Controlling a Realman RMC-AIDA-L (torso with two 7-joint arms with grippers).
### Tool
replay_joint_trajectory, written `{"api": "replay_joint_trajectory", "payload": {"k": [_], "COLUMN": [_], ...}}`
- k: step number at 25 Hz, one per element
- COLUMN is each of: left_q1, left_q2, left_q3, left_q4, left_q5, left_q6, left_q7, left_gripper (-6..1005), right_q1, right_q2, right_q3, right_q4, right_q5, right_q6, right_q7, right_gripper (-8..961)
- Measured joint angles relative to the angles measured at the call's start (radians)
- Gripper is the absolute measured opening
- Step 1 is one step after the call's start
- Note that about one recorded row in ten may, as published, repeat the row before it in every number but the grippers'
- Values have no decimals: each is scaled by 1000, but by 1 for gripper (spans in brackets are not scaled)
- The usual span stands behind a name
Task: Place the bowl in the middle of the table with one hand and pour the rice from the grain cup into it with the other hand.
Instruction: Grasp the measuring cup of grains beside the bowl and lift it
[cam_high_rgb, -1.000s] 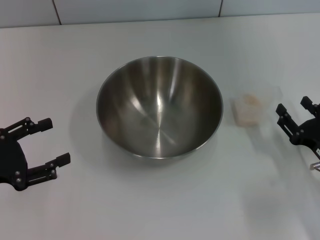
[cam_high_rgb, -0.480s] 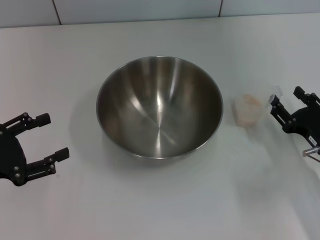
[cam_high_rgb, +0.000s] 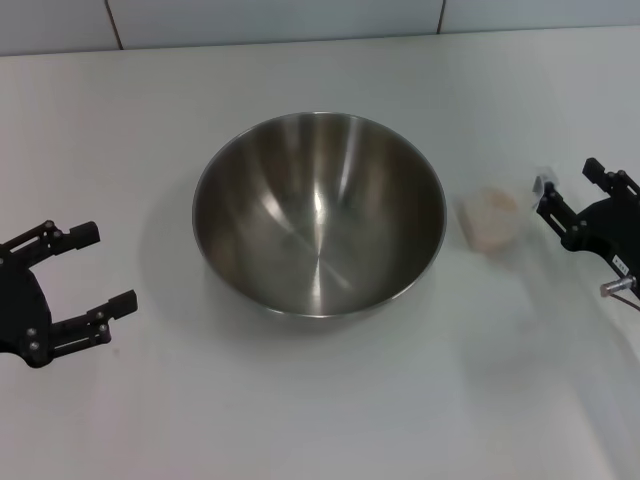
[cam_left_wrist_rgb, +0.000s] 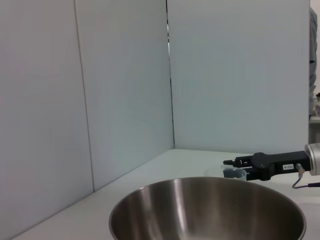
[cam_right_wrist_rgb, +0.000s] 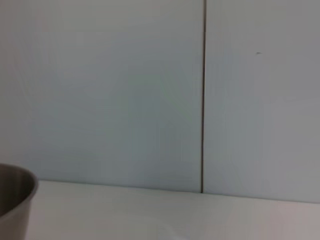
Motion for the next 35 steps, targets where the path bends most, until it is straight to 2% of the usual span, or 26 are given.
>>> {"api": "replay_joint_trajectory", "payload": {"k": [32,35], "left_q1": [-3,-3], "left_q2": [-2,-2], "left_q3": [-9,-11], "left_q4": [3,3], "left_q5": [-3,-3], "left_q6": [9,10], "left_q7": [0,0], "left_gripper": [819,819], "right_q1": [32,35], "right_q2": [3,3], "right_q3": [4,3], "right_q4": [6,8], "right_q5": [-9,-12], "right_q6": [21,20], "right_q7": [-5,-5], "right_gripper": [513,377]}}
